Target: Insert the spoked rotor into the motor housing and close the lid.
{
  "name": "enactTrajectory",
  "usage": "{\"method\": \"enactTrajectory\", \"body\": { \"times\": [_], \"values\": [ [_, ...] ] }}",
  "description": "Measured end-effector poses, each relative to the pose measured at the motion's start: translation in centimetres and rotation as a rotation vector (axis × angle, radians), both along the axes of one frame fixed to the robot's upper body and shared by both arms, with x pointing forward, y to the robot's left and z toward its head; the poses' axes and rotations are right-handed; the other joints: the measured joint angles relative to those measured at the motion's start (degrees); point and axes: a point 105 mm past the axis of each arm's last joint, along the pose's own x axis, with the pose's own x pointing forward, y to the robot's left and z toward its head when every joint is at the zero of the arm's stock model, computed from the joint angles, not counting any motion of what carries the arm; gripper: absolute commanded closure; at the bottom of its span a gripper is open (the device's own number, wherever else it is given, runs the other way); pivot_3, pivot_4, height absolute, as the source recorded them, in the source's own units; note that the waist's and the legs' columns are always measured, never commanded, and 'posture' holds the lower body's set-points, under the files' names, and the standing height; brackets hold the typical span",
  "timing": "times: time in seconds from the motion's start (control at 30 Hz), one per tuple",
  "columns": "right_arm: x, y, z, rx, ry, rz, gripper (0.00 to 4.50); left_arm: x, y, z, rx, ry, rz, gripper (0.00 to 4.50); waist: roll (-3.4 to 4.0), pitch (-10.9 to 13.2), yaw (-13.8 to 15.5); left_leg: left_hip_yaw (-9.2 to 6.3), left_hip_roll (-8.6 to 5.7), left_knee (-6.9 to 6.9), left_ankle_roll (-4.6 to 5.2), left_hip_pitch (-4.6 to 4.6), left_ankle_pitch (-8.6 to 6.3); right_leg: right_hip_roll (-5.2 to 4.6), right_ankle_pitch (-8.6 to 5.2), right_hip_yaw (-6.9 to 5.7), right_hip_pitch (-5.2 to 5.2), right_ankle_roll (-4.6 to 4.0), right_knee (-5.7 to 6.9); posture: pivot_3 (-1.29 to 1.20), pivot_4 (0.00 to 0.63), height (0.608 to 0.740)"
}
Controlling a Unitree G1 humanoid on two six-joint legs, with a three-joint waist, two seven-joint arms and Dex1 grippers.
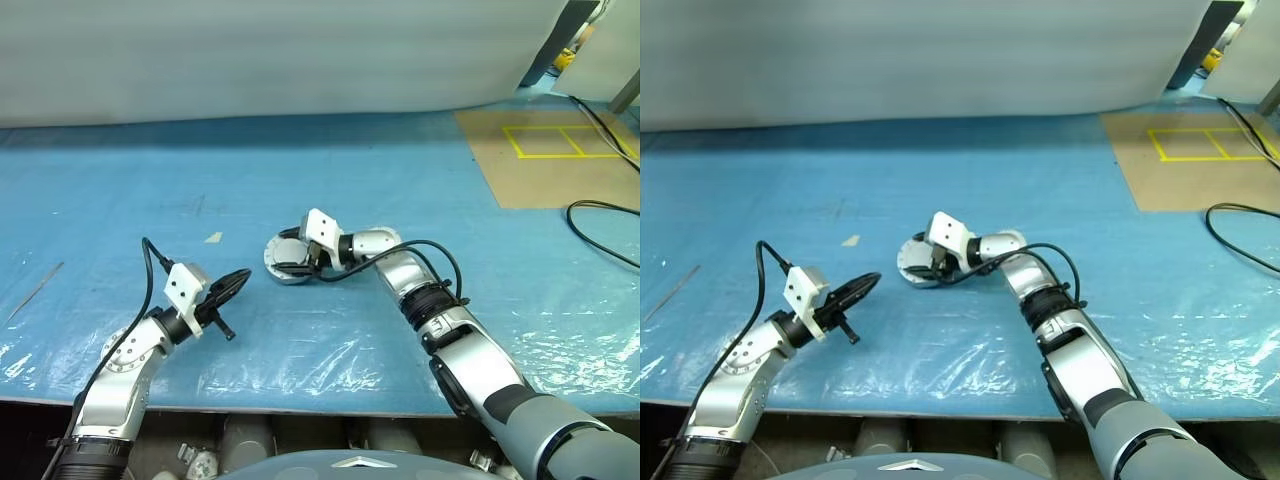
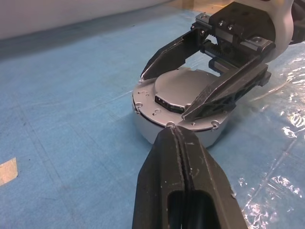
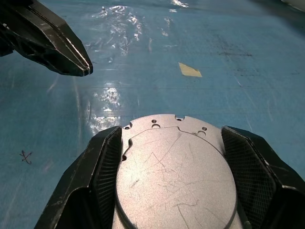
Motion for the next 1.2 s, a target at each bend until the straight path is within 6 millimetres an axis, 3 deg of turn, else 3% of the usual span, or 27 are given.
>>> {"method": "enactTrajectory", "body": {
  "times": [1.2],
  "values": [
    [0.0, 0.6, -1.0, 0.061, 0.039, -0.012, 1.52, 0.2, -0.2, 0.3, 0.0, -0.01, -0.007, 4.5, 0.06, -1.25, -0.46, 0.1, 0.01, -0.26, 0.01, 0.07, -0.01, 0.0, -0.2, 0.01, -0.11, 0.1, -0.02, 0.0, 0.15, 0.74]
  ]
}}
